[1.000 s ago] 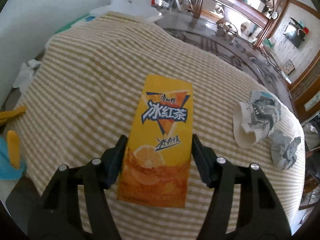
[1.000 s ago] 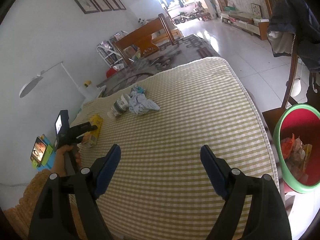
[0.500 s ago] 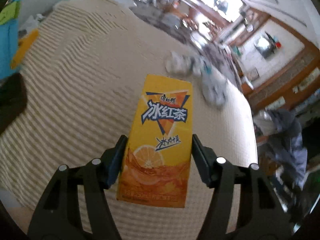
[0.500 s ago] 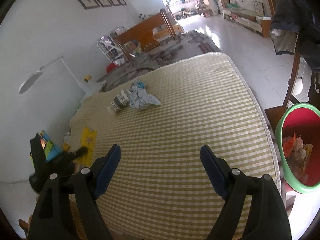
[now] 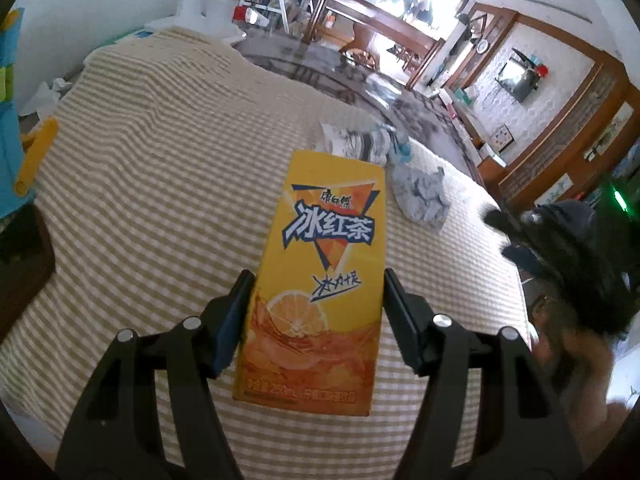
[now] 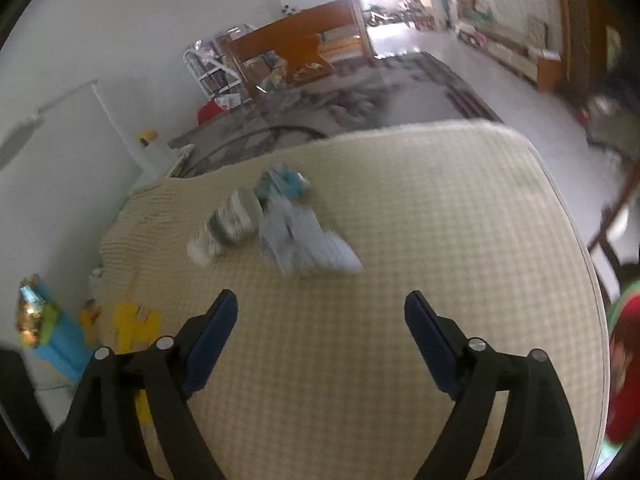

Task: Collect trash

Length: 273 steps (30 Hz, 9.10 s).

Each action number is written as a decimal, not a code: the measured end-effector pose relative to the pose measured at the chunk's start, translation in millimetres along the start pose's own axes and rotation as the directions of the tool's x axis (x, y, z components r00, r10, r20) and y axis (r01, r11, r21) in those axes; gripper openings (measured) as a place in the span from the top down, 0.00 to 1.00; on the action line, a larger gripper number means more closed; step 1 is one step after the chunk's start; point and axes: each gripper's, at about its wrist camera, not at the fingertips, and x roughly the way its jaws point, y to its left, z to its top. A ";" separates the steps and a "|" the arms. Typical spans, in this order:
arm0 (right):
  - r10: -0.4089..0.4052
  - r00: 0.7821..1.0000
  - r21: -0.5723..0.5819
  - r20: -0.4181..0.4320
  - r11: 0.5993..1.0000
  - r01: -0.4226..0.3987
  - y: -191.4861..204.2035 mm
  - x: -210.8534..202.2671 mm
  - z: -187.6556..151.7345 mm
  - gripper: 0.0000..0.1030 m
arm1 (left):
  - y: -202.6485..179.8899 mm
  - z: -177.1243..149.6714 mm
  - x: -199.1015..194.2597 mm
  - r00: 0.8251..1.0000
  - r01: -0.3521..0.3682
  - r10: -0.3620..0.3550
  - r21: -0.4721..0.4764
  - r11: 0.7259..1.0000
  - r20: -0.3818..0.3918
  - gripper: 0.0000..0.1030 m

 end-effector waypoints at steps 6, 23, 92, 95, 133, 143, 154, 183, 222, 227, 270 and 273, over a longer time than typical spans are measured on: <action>0.040 0.989 0.145 -0.140 0.989 -0.019 3.1 64.8 27.4 0.19 | 3.3 5.7 0.4 1.000 -0.012 0.012 -0.017 1.000 0.018 0.40; 0.035 0.986 0.030 -0.161 0.999 -0.030 0.4 47.6 1.2 0.52 | 3.3 6.8 3.3 0.999 -0.031 0.031 -0.004 1.000 0.028 0.40; 0.021 0.994 -0.079 -0.108 0.996 -0.030 -5.3 -33.5 -98.2 0.40 | -16.4 -21.8 48.9 0.978 -0.137 0.160 0.163 0.977 -0.138 0.31; 0.028 0.991 -0.076 -0.133 0.996 -0.039 -6.2 -30.0 -99.9 0.55 | -17.9 -23.5 49.4 0.976 -0.146 0.171 0.174 0.974 -0.136 0.40; -0.141 0.937 0.434 0.321 0.901 -0.013 -238.7 -254.7 -152.7 0.59 | -294.2 -60.3 -2.0 0.904 0.412 -0.313 0.394 0.822 -0.292 0.40; -0.295 0.912 0.601 0.285 0.796 0.070 -320.5 -261.2 -184.1 0.54 | -407.6 -123.7 42.6 0.871 0.457 -0.219 0.565 0.687 -0.439 0.34; -0.247 0.911 0.650 0.332 0.759 -0.031 -317.3 -258.1 -197.7 0.35 | -343.0 -102.2 8.6 0.946 0.310 -0.202 0.535 0.786 -0.252 0.21; 0.153 0.958 0.220 0.242 0.953 -0.208 -105.1 -198.3 -135.1 0.23 | -101.7 -11.1 -22.1 0.997 -0.080 0.079 0.149 0.986 0.009 0.13; 0.019 1.000 -0.105 0.003 0.994 -0.019 4.4 -1.5 33.8 0.21 | 3.4 31.0 33.6 1.000 -0.015 0.015 -0.028 0.999 0.000 0.18; -0.041 0.999 -0.125 -0.032 0.991 0.037 30.7 81.1 69.3 0.21 | -7.3 32.4 27.7 0.999 -0.017 0.016 0.031 0.999 0.037 0.18; 0.029 0.998 0.045 0.048 0.998 -0.031 -44.7 -113.8 -105.0 0.59 | -85.5 13.2 -7.3 0.999 0.011 -0.018 0.236 0.972 0.028 0.18; 0.020 0.997 0.053 0.072 0.998 -0.024 -50.2 -127.7 -110.7 0.59 | -93.4 12.8 -10.4 0.999 0.021 -0.029 0.257 0.966 0.028 0.18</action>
